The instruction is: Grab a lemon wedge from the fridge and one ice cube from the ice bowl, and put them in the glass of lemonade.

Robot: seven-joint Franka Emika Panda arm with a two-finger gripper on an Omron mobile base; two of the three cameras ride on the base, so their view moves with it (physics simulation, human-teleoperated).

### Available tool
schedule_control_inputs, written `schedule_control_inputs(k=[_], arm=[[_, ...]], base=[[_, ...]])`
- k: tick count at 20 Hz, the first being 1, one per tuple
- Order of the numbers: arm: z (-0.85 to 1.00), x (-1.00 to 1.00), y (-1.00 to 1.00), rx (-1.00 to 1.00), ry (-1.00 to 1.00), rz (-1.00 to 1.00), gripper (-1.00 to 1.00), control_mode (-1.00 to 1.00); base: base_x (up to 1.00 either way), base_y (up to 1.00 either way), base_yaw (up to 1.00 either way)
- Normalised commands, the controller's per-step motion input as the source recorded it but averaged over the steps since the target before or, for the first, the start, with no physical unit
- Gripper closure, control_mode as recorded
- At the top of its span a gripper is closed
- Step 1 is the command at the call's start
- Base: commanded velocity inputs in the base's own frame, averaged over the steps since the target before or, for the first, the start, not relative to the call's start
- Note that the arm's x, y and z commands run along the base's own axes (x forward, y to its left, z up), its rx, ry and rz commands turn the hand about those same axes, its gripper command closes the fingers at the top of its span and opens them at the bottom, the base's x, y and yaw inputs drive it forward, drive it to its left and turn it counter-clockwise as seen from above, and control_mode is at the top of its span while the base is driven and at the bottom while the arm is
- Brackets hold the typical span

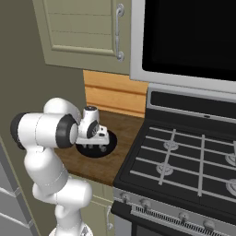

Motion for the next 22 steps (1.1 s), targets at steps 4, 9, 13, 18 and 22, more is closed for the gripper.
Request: schedule_control_inputs(k=[4,9,13,18,22], arm=[[-0.16,0.12,0.0,0.0,0.0,0.0,-1.0,-1.0],[-0.2,0.09,0.0,0.0,0.0,0.0,-1.0,-1.0],[-0.19,0.04,0.0,0.0,0.0,0.0,1.0,-1.0],[-0.08,0.0,0.0,0.0,0.0,0.0,1.0,-1.0],[-0.04,-0.03,0.0,0.0,0.0,0.0,1.0,-1.0]], base=[[0.0,0.0,0.0],[0.0,0.0,0.0],[0.0,0.0,0.0],[0.0,0.0,0.0],[0.0,0.0,0.0]])
